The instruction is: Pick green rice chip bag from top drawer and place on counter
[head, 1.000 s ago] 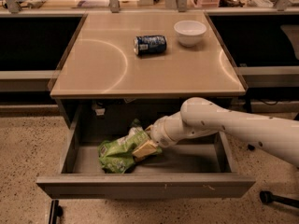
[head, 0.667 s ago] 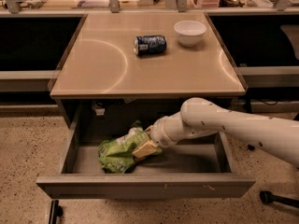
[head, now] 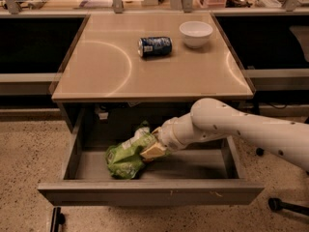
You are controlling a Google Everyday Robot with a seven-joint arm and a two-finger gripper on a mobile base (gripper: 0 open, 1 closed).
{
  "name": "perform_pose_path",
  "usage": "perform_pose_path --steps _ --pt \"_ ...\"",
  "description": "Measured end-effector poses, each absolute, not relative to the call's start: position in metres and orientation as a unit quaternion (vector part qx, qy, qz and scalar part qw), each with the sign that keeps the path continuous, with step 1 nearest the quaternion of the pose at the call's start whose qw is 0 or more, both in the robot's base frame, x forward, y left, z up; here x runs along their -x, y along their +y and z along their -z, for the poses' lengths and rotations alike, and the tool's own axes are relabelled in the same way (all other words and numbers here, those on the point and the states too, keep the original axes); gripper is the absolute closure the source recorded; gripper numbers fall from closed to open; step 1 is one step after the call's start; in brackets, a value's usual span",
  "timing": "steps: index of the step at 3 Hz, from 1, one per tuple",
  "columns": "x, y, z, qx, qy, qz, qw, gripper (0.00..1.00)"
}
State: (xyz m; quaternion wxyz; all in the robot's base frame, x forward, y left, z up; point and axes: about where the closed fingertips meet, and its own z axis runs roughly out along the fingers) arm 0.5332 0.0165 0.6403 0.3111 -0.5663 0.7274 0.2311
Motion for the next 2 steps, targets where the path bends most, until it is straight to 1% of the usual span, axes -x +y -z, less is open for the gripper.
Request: perform_pose_path --steps 2 --pt "-0.516 -0.017 -0.722 0.562 0.742 -0.191 0.312 1.00"
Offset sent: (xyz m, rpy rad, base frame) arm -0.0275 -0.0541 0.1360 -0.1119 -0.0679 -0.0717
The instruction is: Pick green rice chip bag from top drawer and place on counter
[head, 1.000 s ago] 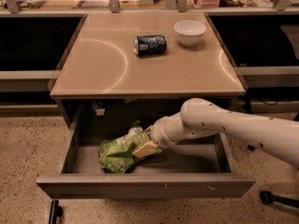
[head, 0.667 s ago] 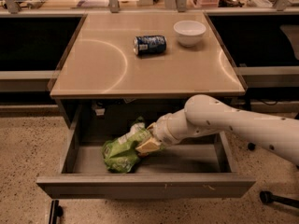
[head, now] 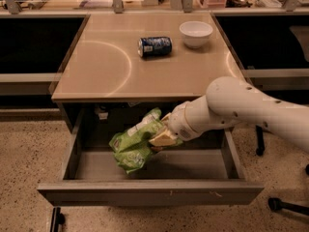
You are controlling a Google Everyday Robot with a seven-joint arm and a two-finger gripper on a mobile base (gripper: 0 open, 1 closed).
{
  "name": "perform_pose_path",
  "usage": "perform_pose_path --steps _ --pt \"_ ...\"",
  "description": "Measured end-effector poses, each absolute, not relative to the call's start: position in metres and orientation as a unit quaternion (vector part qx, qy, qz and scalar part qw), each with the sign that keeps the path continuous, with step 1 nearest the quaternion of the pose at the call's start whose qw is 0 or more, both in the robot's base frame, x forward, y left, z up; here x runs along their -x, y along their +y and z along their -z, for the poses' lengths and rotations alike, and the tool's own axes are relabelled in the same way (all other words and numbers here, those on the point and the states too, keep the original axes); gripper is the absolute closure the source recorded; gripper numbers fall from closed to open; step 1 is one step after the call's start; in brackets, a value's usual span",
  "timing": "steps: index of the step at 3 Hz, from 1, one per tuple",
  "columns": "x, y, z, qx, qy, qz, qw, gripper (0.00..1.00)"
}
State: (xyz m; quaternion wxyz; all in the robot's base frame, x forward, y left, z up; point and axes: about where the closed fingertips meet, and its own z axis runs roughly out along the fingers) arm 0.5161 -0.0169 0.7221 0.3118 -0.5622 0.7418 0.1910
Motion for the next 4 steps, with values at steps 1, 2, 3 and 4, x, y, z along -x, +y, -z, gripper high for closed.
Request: perform_pose_path --steps 1,2,3,4 --pt "-0.513 -0.025 -0.764 0.574 0.739 -0.157 0.315 1.00" --pt "-0.517 -0.023 -0.806 0.599 0.721 -0.124 0.326 1.00" --pt "-0.526 -0.018 -0.847 0.624 0.703 -0.081 0.332 1.00" --pt "-0.539 -0.016 -0.879 0.638 0.690 -0.056 0.338 1.00"
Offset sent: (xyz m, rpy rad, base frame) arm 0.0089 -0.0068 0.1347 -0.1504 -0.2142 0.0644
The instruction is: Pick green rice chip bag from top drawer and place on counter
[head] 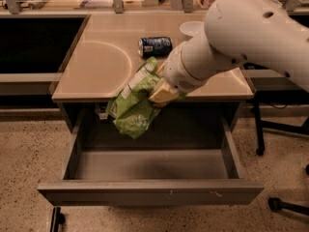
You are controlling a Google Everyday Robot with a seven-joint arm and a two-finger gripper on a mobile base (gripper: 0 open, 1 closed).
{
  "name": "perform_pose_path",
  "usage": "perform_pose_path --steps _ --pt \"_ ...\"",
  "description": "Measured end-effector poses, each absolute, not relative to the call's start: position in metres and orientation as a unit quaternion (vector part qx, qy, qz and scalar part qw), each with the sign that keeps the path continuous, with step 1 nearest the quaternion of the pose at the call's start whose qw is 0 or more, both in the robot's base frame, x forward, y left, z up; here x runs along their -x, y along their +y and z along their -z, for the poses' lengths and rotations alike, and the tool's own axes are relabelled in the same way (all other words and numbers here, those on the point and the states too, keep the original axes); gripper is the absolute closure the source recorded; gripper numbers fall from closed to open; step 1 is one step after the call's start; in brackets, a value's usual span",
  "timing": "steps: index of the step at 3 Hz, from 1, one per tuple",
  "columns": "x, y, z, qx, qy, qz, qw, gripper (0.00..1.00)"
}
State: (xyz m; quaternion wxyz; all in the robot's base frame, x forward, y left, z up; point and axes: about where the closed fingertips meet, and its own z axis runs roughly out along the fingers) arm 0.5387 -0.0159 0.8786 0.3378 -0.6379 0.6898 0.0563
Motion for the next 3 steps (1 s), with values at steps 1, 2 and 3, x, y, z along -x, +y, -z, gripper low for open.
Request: perform_pose_path --steps 1,2,3 --pt "-0.540 -0.015 -0.882 0.639 0.688 -0.055 0.340 1.00" --pt "-0.538 -0.011 -0.880 0.654 0.679 -0.075 0.327 1.00" --pt "-0.539 -0.015 -0.915 0.676 0.657 -0.058 0.329 1.00"
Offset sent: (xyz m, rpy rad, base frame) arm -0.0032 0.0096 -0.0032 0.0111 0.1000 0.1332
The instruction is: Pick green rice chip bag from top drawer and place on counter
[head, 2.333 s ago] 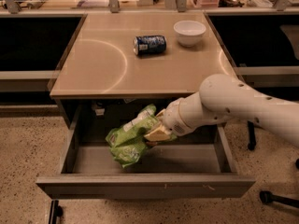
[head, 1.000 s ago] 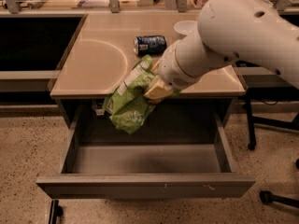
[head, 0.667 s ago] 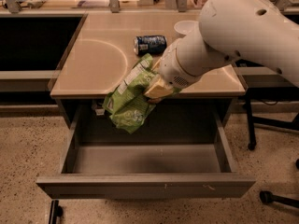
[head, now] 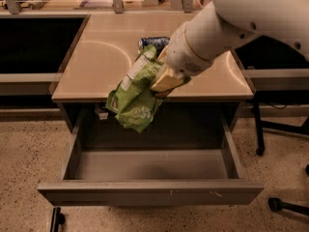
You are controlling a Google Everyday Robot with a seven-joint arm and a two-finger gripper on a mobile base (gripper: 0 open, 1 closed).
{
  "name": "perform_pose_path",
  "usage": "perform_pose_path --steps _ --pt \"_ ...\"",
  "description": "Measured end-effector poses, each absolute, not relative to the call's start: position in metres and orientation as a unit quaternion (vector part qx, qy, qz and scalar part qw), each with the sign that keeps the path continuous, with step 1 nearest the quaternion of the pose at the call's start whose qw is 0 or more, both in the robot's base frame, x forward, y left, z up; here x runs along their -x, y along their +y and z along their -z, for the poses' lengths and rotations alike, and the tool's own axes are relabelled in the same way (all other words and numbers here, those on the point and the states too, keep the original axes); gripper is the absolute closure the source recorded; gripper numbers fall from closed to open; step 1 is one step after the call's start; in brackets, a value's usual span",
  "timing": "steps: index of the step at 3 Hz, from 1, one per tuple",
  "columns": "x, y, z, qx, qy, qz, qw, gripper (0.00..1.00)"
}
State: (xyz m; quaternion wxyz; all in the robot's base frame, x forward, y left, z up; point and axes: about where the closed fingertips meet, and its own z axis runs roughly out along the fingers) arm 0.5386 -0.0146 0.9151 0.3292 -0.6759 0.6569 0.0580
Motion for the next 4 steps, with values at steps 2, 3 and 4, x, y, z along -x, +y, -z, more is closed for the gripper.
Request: perform_pose_path --steps 2,3,4 --pt "-0.581 -0.043 -0.961 0.685 0.643 -0.028 0.341 1.00" --pt "-0.619 -0.063 -0.959 0.669 0.652 -0.026 0.356 1.00" --pt "-0.654 -0.078 -0.953 0.650 0.668 -0.016 0.362 1.00"
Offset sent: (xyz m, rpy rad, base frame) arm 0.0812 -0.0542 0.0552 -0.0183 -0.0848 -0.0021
